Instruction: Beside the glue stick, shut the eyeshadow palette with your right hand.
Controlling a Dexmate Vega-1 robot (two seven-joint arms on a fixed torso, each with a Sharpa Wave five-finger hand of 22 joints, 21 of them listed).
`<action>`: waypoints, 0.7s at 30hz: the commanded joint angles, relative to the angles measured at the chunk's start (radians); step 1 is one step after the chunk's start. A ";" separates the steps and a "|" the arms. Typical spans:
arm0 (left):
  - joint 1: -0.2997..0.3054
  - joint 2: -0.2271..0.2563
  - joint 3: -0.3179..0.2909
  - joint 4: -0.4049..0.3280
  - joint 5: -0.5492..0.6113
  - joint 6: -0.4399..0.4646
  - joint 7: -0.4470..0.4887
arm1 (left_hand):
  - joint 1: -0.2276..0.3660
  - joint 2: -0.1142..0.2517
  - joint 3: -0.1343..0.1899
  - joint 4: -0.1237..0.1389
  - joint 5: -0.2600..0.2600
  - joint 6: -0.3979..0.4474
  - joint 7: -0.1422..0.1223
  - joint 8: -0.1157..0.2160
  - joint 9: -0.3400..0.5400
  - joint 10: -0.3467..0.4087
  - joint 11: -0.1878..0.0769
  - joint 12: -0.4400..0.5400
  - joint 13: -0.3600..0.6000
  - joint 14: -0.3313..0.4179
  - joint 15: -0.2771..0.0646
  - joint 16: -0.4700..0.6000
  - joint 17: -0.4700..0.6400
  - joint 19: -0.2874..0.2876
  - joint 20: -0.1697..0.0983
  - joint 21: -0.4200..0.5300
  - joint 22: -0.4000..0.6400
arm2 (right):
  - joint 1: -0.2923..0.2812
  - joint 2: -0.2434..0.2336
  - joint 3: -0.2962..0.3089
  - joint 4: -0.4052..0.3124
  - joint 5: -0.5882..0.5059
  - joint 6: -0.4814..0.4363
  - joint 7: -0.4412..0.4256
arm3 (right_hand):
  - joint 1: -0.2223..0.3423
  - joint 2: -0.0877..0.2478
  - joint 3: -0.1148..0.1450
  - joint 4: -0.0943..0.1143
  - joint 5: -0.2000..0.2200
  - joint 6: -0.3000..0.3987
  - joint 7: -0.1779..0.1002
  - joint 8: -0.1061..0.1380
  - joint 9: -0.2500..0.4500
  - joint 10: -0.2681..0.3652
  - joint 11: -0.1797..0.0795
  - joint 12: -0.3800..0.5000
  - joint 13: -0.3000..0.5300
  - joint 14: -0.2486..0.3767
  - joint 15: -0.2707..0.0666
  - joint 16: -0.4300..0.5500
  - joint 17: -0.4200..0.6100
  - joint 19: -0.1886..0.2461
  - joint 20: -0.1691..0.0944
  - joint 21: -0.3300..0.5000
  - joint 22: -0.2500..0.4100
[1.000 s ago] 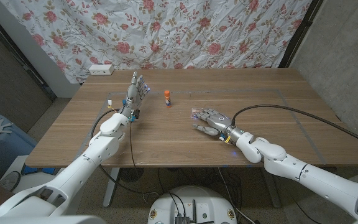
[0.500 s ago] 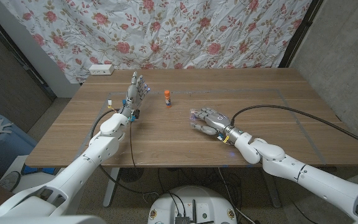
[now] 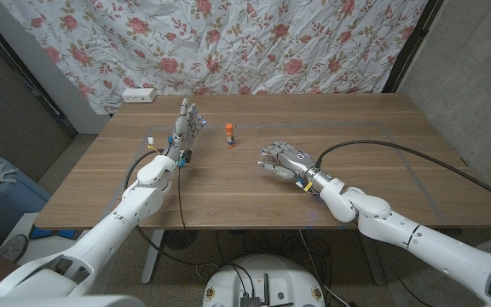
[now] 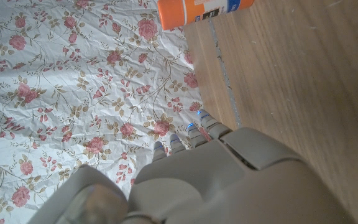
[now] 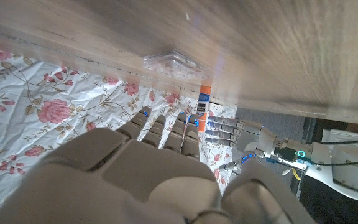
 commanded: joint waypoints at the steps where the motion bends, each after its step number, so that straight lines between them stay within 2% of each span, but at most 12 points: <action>1: 0.000 0.000 0.000 0.000 0.000 0.000 0.001 | 0.008 -0.005 0.007 0.003 0.003 -0.001 -0.005 0.006 0.003 -0.001 -0.009 0.005 0.004 -0.009 -0.071 0.008 0.003 0.008 -0.008 0.007 0.004 | -0.020 0.010 0.063 -0.015 0.136 0.075 -0.005 | 0.011 0.029 0.010 -0.001 -0.002 0.016 0.003 0.009 0.002 0.012 0.007 0.008 0.000 0.013 -0.024 0.011 0.002 0.020 -0.026 0.007 0.001; 8: 0.000 0.000 0.000 0.000 0.000 0.000 -0.001 | 0.008 -0.005 0.007 0.003 0.003 -0.001 -0.005 0.006 0.003 0.000 -0.009 0.005 0.003 -0.008 -0.072 0.008 0.003 0.009 -0.008 0.007 0.004 | -0.035 0.037 0.097 -0.011 0.203 0.081 -0.017 | 0.011 0.028 0.014 -0.002 -0.004 0.021 0.006 0.010 0.002 0.019 0.012 0.010 0.000 0.022 -0.031 0.014 0.002 0.040 -0.041 0.010 0.000; 21: 0.000 -0.001 0.000 0.001 0.000 -0.001 0.000 | 0.008 -0.005 0.007 0.003 0.003 -0.001 -0.005 0.006 0.003 0.000 -0.009 0.005 0.003 -0.009 -0.071 0.008 0.003 0.008 -0.008 0.007 0.004 | -0.022 0.081 0.124 0.023 0.253 0.071 -0.045 | 0.015 0.027 0.019 -0.007 -0.006 0.024 0.011 0.010 0.002 0.021 0.023 0.011 0.000 0.030 -0.031 0.014 0.001 0.065 -0.039 0.014 0.000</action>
